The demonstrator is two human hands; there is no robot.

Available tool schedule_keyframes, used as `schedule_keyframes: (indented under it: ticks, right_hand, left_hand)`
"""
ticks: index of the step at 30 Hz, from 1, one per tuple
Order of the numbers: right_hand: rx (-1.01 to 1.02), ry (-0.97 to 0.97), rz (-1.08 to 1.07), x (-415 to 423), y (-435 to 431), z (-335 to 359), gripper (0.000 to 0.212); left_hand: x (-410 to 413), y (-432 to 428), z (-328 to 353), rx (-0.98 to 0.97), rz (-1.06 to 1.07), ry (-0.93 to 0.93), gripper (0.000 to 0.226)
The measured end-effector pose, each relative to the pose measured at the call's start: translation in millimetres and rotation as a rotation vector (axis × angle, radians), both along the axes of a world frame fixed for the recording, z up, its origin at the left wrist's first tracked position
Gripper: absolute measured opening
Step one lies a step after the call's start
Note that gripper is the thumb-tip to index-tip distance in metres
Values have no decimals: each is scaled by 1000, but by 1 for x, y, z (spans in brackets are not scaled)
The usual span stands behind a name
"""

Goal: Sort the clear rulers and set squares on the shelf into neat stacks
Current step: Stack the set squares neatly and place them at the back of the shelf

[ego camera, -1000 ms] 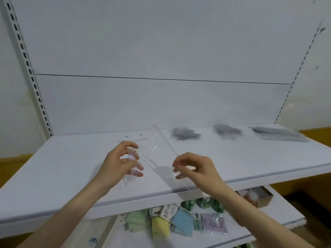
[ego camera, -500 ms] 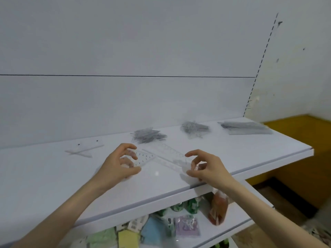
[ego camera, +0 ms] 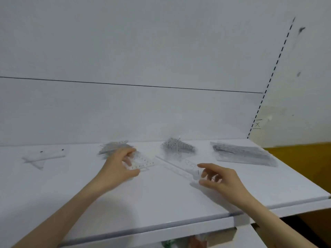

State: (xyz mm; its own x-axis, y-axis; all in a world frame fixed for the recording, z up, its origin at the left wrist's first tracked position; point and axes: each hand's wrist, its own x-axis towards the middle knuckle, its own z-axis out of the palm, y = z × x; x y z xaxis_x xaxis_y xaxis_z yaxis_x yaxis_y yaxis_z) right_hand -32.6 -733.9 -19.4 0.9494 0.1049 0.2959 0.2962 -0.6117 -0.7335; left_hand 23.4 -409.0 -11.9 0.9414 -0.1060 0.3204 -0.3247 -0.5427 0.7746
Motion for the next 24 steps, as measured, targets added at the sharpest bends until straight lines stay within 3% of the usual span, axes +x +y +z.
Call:
schedule_keyframes:
  ticks: [7, 12, 19, 24]
  right_hand:
    - [-220, -125, -305, 35, -128, 4, 30]
    - [-406, -13, -437, 73, -206, 9, 29]
    - [-386, 146, -360, 108, -211, 0, 22]
    - [-413, 154, -394, 109, -202, 2, 41]
  left_hand:
    - [20, -83, 4, -58, -216, 18, 67]
    - [27, -104, -4, -37, -247, 30, 73]
    - [36, -96, -6, 29, -189, 25, 62]
    - [39, -91, -6, 48, -157, 8, 63]
